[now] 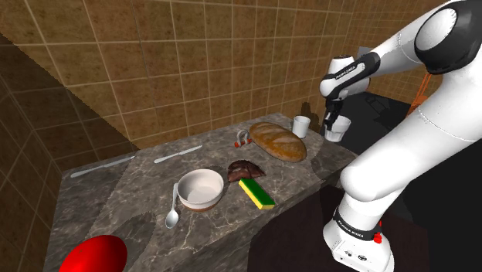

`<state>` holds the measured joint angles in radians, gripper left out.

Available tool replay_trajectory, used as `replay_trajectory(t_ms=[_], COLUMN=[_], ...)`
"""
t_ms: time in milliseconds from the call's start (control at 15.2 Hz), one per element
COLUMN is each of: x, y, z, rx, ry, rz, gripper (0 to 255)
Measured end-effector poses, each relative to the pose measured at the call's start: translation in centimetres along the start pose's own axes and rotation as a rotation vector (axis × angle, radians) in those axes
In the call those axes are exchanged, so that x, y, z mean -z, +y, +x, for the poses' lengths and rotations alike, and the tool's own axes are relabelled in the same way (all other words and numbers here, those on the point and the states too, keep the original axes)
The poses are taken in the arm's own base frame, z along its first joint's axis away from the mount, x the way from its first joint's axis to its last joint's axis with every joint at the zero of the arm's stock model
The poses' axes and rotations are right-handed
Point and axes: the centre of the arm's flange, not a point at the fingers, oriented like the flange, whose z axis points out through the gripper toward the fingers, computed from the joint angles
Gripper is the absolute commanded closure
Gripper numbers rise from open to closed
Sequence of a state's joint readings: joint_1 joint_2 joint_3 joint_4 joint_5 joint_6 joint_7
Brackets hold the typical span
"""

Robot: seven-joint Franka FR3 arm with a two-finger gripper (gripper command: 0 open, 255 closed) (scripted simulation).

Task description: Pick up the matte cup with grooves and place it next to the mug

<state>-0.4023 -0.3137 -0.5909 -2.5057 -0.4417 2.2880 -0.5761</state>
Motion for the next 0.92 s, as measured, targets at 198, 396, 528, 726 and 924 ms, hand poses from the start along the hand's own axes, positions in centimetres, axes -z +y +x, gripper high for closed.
replay_trajectory(t_ms=[198,396,528,726,924], x=[-1.5,-1.7,-1.8,-1.8,-1.7], y=[-0.4,-0.4,-0.3,-0.3,-0.3], z=[0.1,0.1,0.1,0.1,0.1], rx=[0.000,0.000,0.000,0.000,0.000], ry=[0.000,0.000,0.001,0.001,0.001], rz=[0.000,0.000,0.000,-0.001,-0.001], gripper=[255,255,255,0,0])
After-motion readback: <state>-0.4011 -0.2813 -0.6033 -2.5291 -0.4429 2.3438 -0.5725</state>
